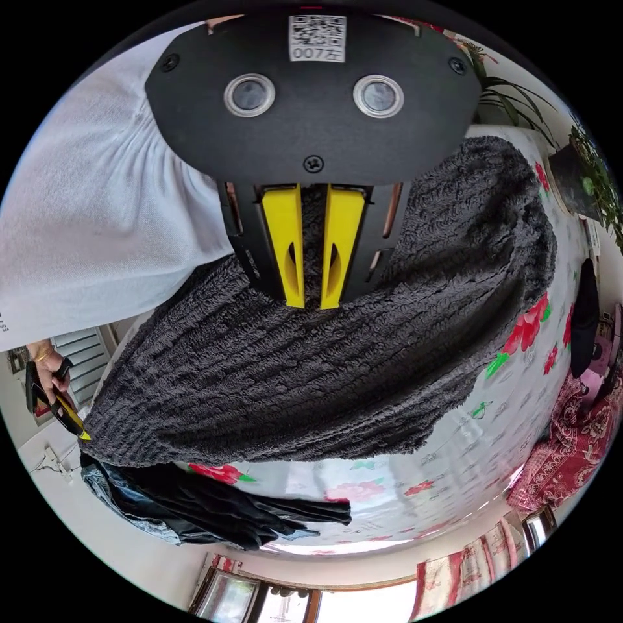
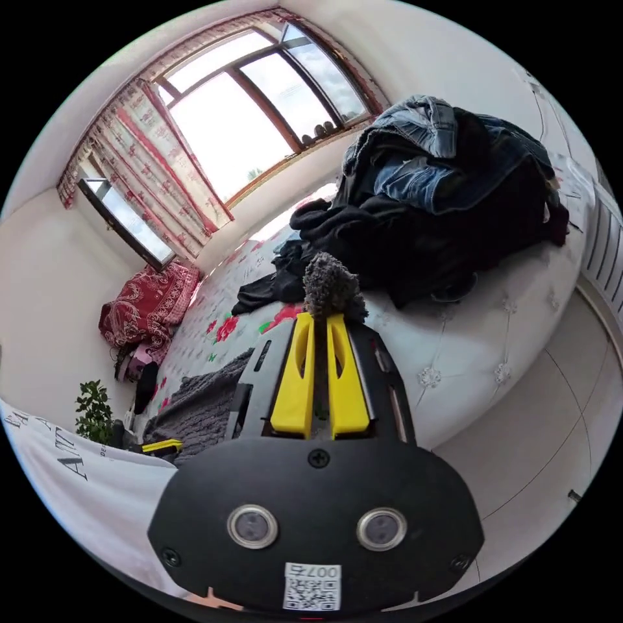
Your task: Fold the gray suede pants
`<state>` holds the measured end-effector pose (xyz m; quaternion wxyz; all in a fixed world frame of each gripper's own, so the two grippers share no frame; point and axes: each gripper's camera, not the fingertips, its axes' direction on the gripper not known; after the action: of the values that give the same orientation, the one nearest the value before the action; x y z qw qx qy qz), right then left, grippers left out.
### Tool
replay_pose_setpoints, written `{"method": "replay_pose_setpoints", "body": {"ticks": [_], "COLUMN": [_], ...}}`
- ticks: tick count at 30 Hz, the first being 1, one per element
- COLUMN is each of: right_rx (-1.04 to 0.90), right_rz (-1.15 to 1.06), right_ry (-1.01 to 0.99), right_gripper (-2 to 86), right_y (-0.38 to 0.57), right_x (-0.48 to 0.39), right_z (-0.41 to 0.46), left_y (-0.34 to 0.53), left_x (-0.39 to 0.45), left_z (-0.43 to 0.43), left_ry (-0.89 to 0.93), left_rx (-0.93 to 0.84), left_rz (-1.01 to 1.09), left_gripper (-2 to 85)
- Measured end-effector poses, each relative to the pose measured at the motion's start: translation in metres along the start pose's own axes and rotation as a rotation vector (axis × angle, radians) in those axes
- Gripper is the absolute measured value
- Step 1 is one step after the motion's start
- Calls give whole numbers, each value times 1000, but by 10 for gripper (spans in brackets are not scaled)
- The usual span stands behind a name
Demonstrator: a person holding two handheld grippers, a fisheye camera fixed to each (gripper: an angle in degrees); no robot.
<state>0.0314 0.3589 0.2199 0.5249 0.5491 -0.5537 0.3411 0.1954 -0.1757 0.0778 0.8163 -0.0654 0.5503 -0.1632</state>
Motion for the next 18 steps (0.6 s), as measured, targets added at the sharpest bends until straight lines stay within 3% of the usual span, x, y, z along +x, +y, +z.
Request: {"method": "replay_pose_setpoints", "body": {"ticks": [3, 5, 8, 11, 13, 18], "right_rx": [-77, -173, -127, -65, -150, -56], "right_rz": [177, 374, 539, 541, 506, 315], "right_ry": [81, 25, -59, -43, -36, 221], "right_gripper": [38, 46, 56, 57, 55, 56], "right_y": [25, 50, 88, 96, 85, 54], "right_x": [54, 99, 123, 109, 94, 42], "right_z": [6, 25, 38, 51, 66, 42], "left_y": [1, 1, -2, -6, -11, -14], "left_x": [-2, -4, -10, -10, -8, -2], "left_z": [4, 9, 11, 4, -12, -24], "left_ry": [18, 47, 98, 106, 108, 78], "left_rx": [-1, -3, 8, 18, 74, 96], "left_rz": [-14, -41, -91, -86, -74, -36], "left_gripper": [49, 48, 48, 48, 48, 52]}}
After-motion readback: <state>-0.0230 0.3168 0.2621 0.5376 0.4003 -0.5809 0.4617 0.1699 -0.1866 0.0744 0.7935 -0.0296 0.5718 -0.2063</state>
